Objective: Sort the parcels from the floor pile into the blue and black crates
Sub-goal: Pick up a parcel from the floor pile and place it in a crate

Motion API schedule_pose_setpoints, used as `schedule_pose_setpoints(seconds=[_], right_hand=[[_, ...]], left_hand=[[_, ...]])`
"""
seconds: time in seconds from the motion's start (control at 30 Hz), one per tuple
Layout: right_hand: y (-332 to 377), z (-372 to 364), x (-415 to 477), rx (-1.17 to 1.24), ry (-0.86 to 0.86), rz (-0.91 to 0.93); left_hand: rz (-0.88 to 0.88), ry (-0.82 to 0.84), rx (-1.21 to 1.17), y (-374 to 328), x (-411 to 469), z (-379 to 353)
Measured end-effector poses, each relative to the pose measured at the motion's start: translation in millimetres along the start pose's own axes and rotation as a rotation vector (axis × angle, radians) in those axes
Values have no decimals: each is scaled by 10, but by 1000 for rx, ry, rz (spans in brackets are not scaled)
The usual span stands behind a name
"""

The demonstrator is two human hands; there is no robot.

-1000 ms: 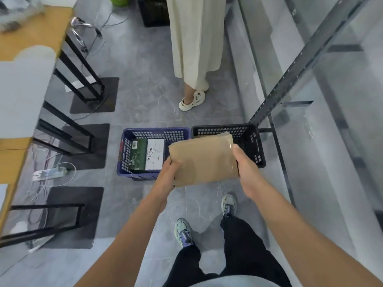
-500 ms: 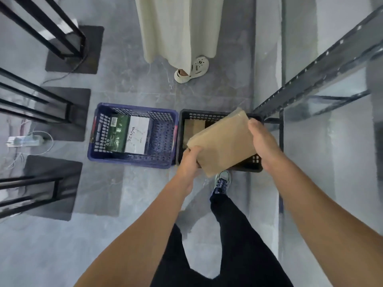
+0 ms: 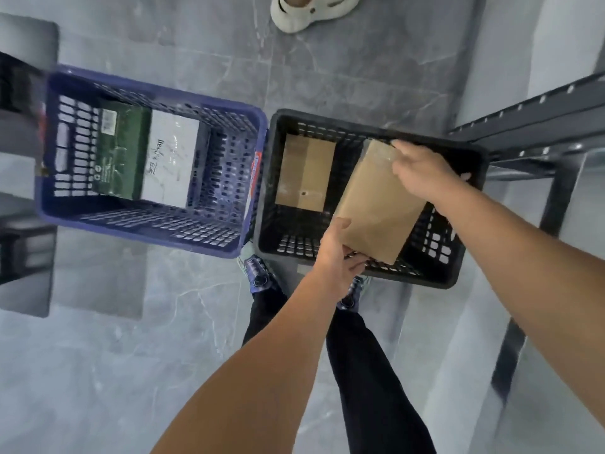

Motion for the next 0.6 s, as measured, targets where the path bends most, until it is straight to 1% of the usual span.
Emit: schedule_pose_setpoints(seconds=[0.17,0.23,0.33,0.4,0.43,0.5,0.57,0.6], right_hand=[[-319,-487,931,-159,88,-40],[-471,-670,1213,-173,107,-60],[-601,-918,1542,-154,89,-63],[-650,-1017,1696,-161,32,-45],[-664,-1056,1740,-141,-15,-28],[-724,-1125,1772,-26,-107,-9],[-826,-1179,1748,146,-195,-13],[-917,-1200,1728,269,-244,-37]], left_hand=[[88,-40,-98,1,884,68],[111,-45,-128,7,1187,113],[107,-57,-177,-24,1595,213],[112,-51,-211,-45,1808,247],[109,-38,-229,-60,1894,251],[90,-4,-263,-125,2021,218],[66,4,-303,-201,2112,176],[61,2,-334,-223,2144,165]])
Point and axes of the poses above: each hand's wrist, its own x-axis towards the middle knuckle, its own z-axis out of the back of the hand, y = z × x, the point moved 5 cm from there along x, towards the middle knuckle, and after that the axes turned 1 degree about y, right-handed, at the moved point
